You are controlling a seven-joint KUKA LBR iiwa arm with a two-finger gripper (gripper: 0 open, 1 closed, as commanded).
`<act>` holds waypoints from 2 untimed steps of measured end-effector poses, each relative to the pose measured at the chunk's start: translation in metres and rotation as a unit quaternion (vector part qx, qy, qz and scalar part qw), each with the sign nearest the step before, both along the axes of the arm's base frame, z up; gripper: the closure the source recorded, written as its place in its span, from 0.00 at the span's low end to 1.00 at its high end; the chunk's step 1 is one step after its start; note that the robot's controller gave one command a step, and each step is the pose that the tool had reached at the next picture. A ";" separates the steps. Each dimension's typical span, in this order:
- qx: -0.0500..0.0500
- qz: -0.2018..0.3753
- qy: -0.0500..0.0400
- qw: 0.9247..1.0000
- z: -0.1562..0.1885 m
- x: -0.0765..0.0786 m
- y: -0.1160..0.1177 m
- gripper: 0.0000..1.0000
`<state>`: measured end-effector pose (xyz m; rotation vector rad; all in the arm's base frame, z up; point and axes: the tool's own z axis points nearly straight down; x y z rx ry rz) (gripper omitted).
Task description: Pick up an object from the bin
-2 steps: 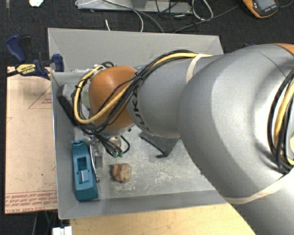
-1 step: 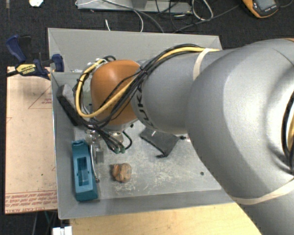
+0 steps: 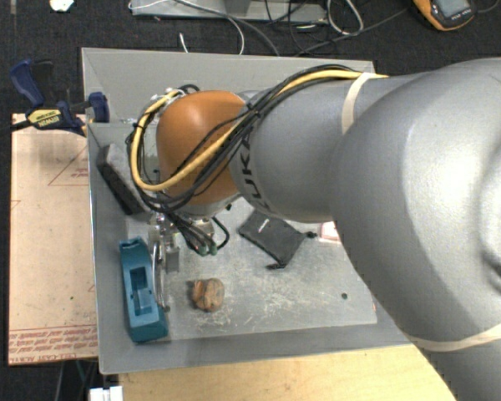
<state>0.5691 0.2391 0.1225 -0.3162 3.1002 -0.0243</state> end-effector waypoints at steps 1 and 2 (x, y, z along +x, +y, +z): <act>0.000 0.000 0.000 1.000 0.014 0.000 0.000 1.00; 0.000 -0.001 0.003 1.000 0.048 -0.002 0.000 1.00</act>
Offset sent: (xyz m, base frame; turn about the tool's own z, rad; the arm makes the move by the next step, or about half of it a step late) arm -0.0003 0.0000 0.0886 0.0005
